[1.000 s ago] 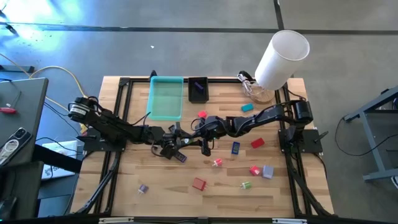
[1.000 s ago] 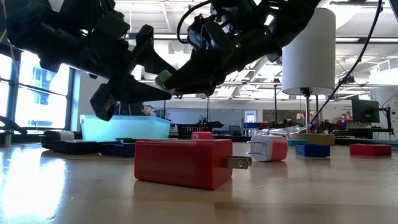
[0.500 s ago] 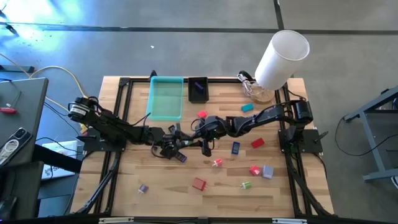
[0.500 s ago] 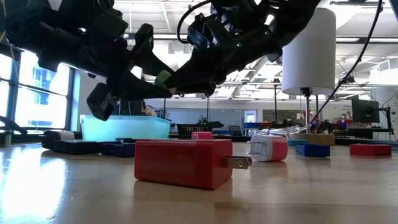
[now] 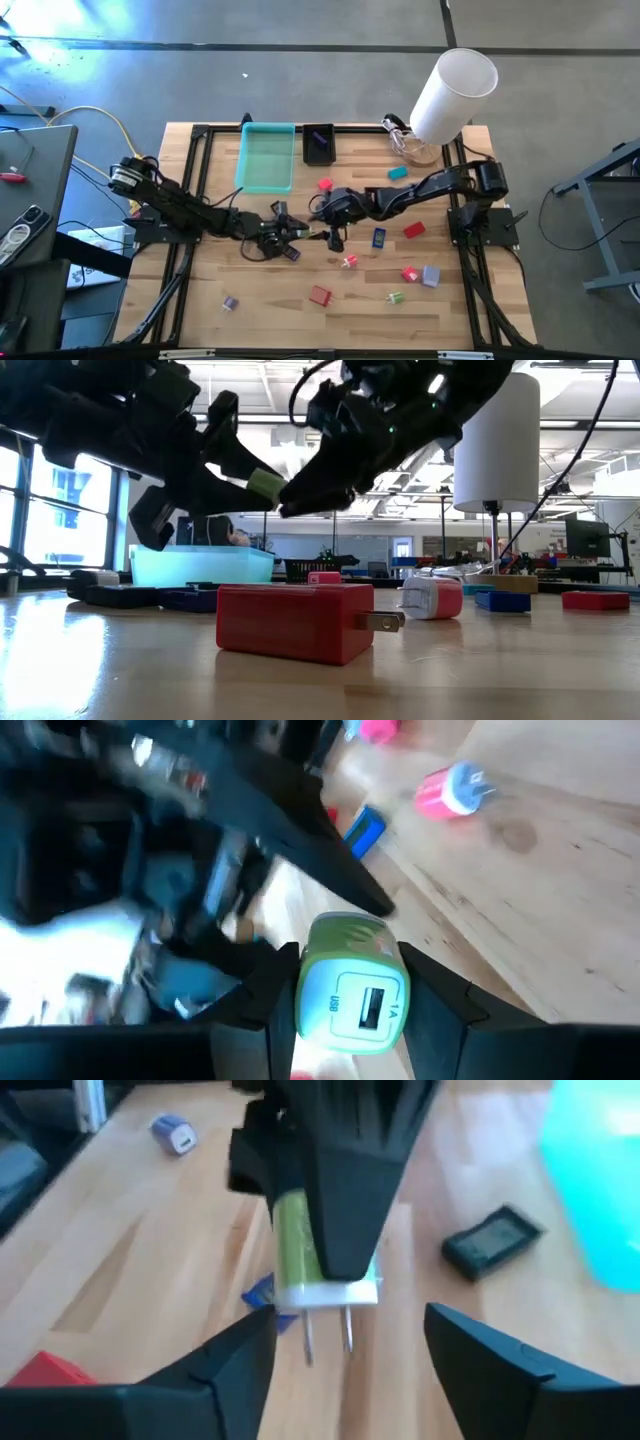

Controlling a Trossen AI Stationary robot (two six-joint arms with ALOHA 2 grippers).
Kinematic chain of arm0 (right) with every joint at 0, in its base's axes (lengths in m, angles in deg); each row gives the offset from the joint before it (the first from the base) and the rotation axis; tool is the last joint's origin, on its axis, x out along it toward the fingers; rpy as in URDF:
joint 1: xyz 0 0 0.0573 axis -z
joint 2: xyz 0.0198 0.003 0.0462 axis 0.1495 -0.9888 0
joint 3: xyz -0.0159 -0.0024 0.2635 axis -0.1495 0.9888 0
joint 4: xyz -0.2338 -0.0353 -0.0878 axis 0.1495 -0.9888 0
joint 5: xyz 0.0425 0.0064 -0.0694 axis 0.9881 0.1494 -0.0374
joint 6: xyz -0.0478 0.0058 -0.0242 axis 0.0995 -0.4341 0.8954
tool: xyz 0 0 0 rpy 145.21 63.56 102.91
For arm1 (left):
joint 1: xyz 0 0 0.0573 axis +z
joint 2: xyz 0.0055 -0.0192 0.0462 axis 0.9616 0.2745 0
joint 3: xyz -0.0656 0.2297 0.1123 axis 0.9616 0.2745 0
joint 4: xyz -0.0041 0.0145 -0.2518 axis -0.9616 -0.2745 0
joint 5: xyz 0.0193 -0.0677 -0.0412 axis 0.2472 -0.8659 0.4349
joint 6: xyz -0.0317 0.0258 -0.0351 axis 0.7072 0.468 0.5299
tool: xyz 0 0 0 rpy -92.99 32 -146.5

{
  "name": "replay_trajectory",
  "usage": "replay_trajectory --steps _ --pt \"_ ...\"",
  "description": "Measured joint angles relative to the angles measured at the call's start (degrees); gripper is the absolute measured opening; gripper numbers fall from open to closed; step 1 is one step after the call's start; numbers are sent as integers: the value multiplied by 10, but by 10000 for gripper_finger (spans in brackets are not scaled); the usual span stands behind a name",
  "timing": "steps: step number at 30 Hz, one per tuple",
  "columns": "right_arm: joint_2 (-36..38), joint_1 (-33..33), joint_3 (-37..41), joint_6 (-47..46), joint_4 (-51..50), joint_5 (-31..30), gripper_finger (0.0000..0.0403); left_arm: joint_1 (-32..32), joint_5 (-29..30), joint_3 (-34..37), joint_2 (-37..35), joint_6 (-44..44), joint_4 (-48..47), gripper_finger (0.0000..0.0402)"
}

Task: Pick & Place Office items
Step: Put the top green charger adapter into the green bin

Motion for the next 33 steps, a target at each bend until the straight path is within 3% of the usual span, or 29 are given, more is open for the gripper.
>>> replay_trajectory --steps 8,12,16,20,25,29,33 --pt "76 -10 0 -33 -153 -94 265 -70 269 0 -9 201 -1 127" --pt "93 -21 0 -54 -188 -104 265 -86 381 0 -28 231 0 127" --pt "95 -38 0 -66 -199 -101 266 -77 442 0 -61 209 0 127" --pt "95 -55 0 -65 -203 -101 266 -36 457 0 -101 150 0 127" --pt "95 -70 0 -66 -208 -103 266 69 444 0 -144 122 -2 127" --pt "95 -77 0 -66 -215 -103 266 170 380 0 -167 228 -67 126" --pt "95 -77 0 -66 -220 -103 266 277 236 0 -170 409 -190 125"
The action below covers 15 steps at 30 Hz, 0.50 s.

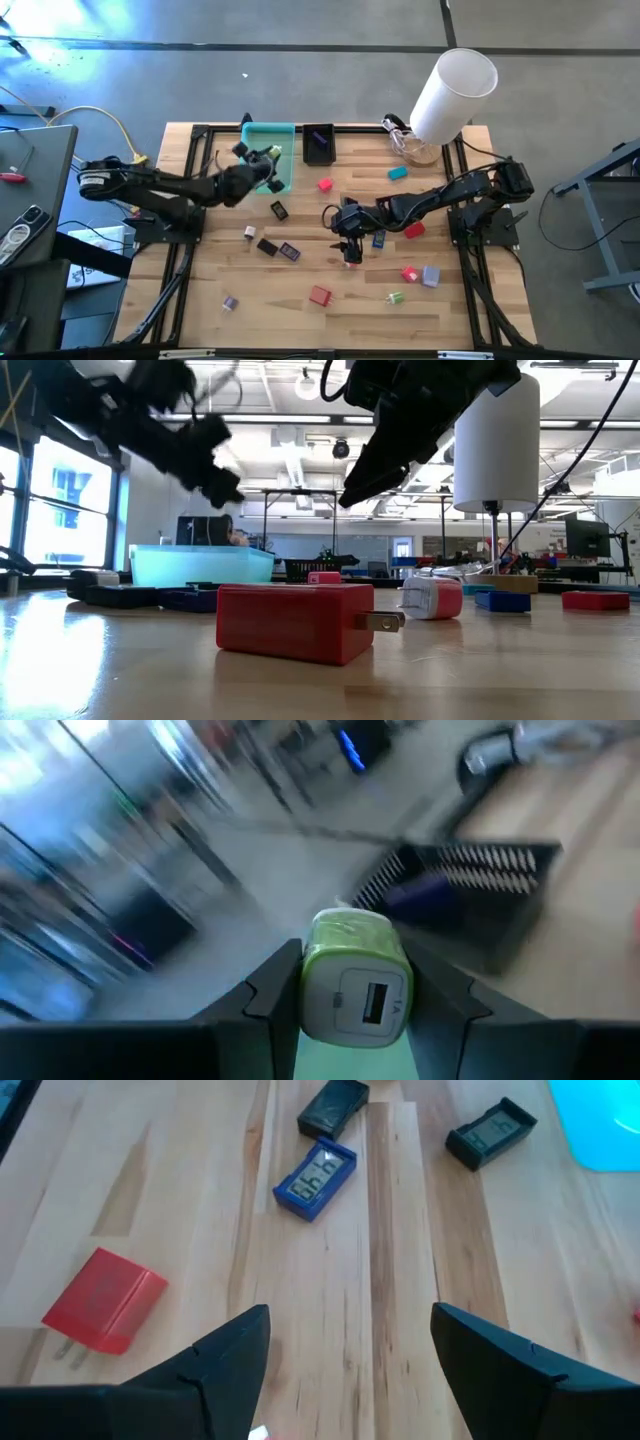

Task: Pick & Place Office items
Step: Put the top green charger adapter into the green bin

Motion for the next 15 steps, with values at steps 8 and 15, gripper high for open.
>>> replay_trajectory --steps 8,15 --pt "0 1 0 0 -1 0 266 155 -98 1 19 256 -75 125" --pt "0 3 0 2 23 2 266 231 -115 0 53 335 -70 125"
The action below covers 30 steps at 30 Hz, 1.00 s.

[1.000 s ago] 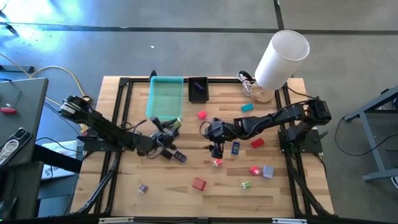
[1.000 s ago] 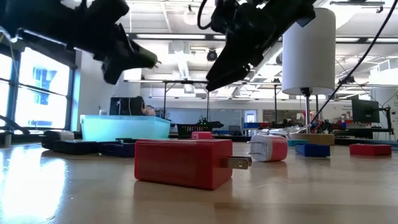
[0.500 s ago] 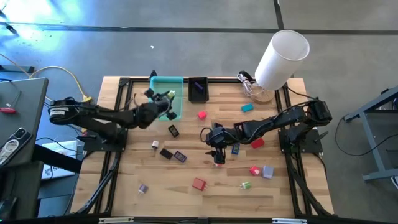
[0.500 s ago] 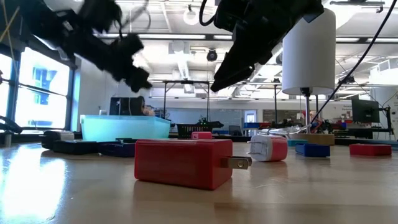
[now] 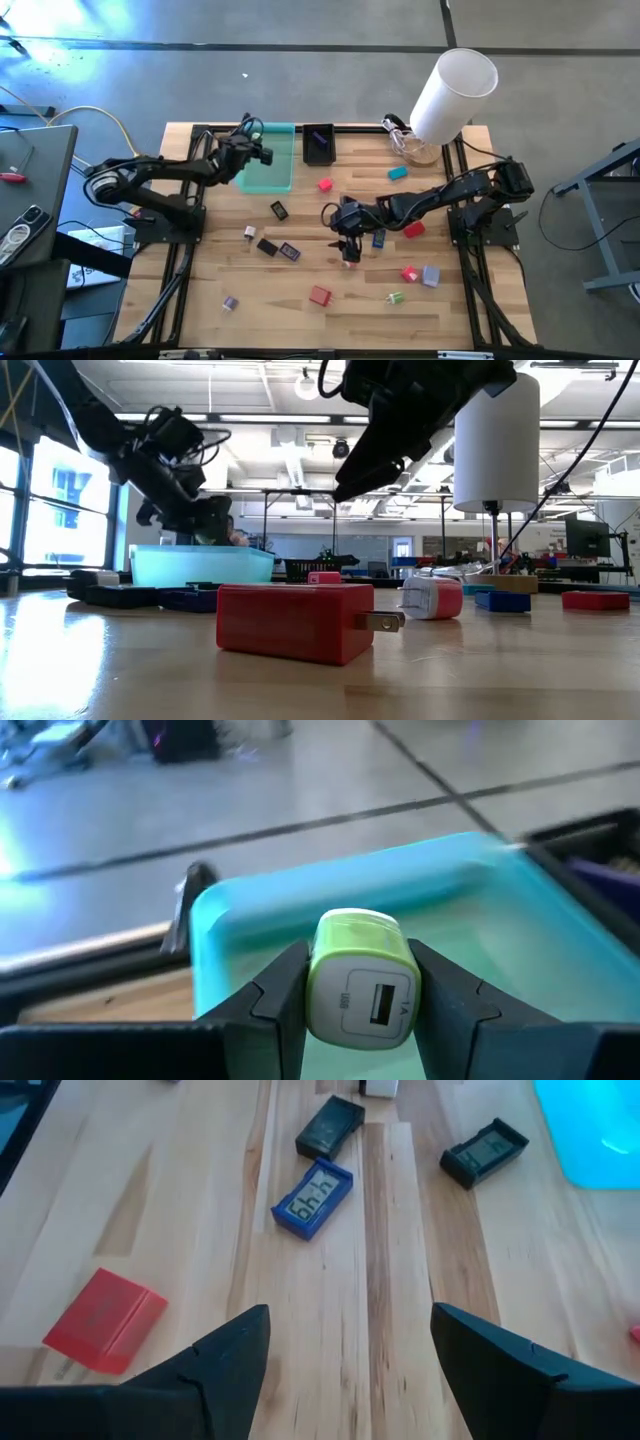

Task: Pick & Place Office items
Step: Put the top green charger adapter into the green bin

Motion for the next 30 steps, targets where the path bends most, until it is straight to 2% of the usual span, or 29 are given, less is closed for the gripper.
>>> replay_trajectory --steps 4,8,17,27,30 --pt "0 0 0 2 4 0 266 10 -18 0 35 1 1 126" --pt "0 0 0 12 4 0 266 10 -19 0 67 -13 13 143" --pt "0 0 0 30 14 0 266 9 -17 -1 131 -17 100 158" --pt "0 -2 0 31 13 2 266 -1 -16 0 135 -18 111 160" --pt "0 -7 0 30 13 4 266 -10 -16 0 135 -58 122 161"
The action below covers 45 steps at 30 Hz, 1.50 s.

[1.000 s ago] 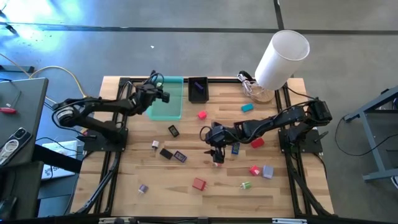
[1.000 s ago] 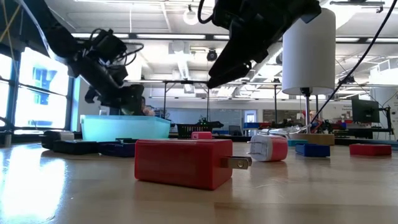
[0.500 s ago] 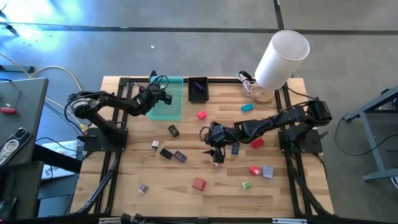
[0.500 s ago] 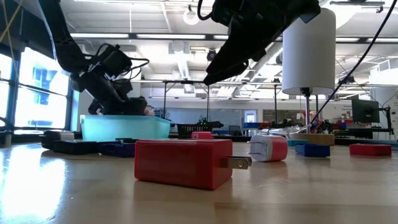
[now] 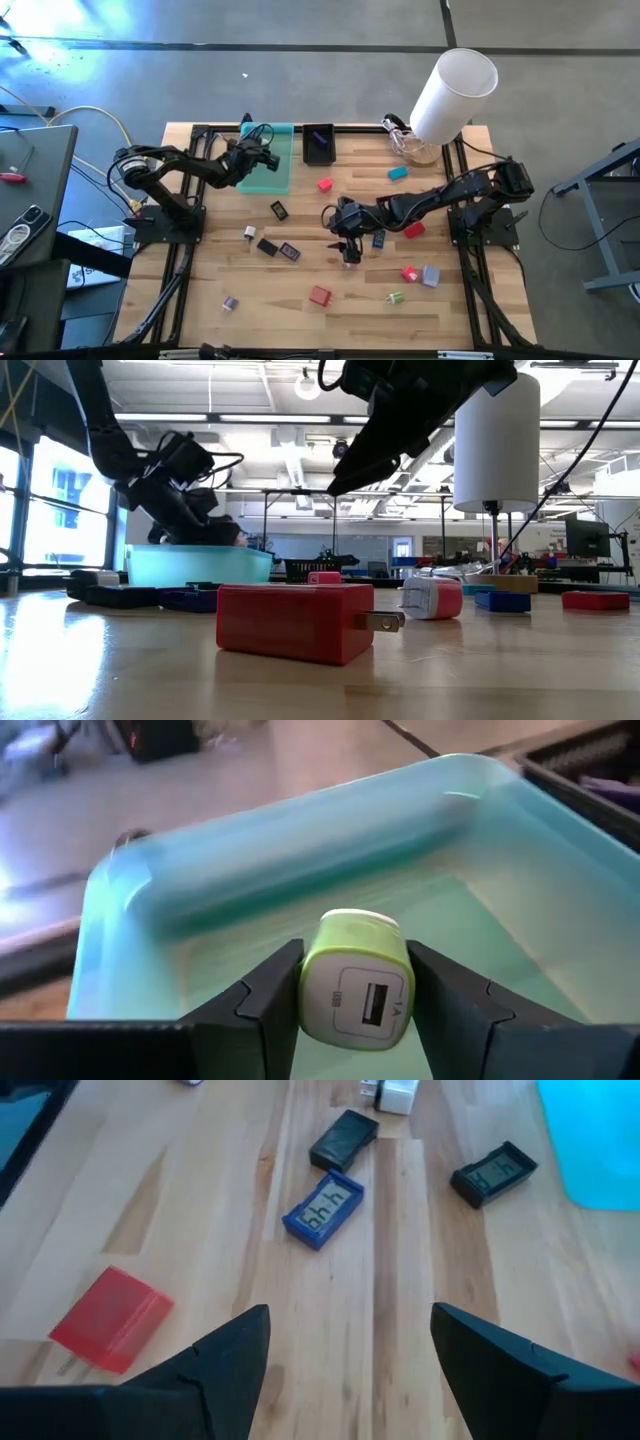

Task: Pick & Place Office items
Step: Put the top green charger adapter into the green bin, then put the bottom black timer into the black bin

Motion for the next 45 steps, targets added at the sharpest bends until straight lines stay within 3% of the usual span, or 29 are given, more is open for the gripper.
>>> replay_trajectory --steps 5,26,40,45 --pt "0 -2 0 11 0 -2 266 -25 1 0 0 -110 7 161" --pt "0 -2 0 13 0 -1 266 -22 -14 0 0 -83 22 162" --pt "0 -2 0 13 -1 0 266 -24 -3 0 0 -86 36 227" --pt "0 -2 0 13 -1 1 266 -57 7 0 -25 -155 39 228"
